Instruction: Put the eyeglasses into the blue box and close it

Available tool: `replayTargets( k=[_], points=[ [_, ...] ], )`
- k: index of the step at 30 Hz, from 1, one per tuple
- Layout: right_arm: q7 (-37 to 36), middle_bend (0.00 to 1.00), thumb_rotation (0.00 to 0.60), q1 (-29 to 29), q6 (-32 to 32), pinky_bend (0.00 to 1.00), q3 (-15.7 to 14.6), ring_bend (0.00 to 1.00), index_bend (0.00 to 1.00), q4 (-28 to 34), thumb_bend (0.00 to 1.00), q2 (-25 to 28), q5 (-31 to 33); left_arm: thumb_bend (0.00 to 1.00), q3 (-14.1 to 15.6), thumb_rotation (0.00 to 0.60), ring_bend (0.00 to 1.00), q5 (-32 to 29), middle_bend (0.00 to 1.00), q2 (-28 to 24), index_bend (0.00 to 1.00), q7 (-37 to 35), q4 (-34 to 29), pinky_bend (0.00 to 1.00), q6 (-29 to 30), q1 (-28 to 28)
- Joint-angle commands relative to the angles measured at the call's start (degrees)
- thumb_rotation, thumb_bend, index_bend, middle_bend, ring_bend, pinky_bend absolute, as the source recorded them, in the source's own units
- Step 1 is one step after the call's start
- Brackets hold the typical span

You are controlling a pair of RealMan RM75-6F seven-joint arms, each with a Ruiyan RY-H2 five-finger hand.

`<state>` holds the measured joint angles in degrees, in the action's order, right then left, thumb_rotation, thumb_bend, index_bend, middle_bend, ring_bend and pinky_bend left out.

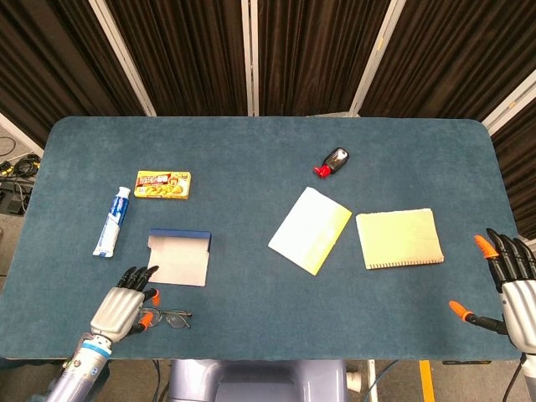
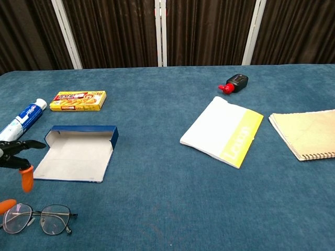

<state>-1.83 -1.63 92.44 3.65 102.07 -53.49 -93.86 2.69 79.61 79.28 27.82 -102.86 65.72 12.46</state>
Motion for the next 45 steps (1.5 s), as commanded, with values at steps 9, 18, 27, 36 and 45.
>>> replayTargets(
  k=[9, 18, 27, 36, 45],
  points=[
    [-0.53, 0.0, 0.6, -0.03, -0.18, 0.0, -0.08, 0.0, 0.01, -0.06, 0.0, 0.19, 0.15, 0.48, 0.48, 0.6, 0.0, -2.15, 0.0, 3.67, 0.47, 1.05, 2.18, 0.0, -0.36, 0.39],
    [-1.21, 0.0, 0.6, -0.17, -0.35, 0.0, -0.07, 0.0, 0.01, -0.13, 0.0, 0.34, 0.2, 0.48, 0.58, 0.6, 0.0, -4.13, 0.0, 6.26, 0.46, 0.6, 4.74, 0.0, -1.08, 0.8],
    [-1.95, 0.0, 0.6, -0.23, -0.53, 0.0, -0.28, 0.0, 0.01, -0.07, 0.0, 0.56, -0.05, 0.48, 0.76, 0.6, 0.0, -4.59, 0.0, 7.69, 0.46, 0.46, 6.07, 0.0, -0.96, 1.32],
    [-2.19, 0.0, 0.6, -0.27, -0.54, 0.0, -0.32, 0.0, 0.01, -0.07, 0.0, 0.66, -0.08, 0.48, 1.07, 0.6, 0.0, -5.01, 0.0, 8.36, 0.56, 0.71, 6.79, 0.0, -0.61, 1.6],
    [-2.15, 0.0, 0.6, -0.24, -0.49, 0.0, -0.37, 0.0, 0.01, 0.12, 0.0, 0.63, -0.11, 0.49, 1.27, 0.6, 0.0, -4.6, 0.0, 7.32, 0.59, -0.92, 6.24, 0.0, -0.35, 1.94]
  ],
)
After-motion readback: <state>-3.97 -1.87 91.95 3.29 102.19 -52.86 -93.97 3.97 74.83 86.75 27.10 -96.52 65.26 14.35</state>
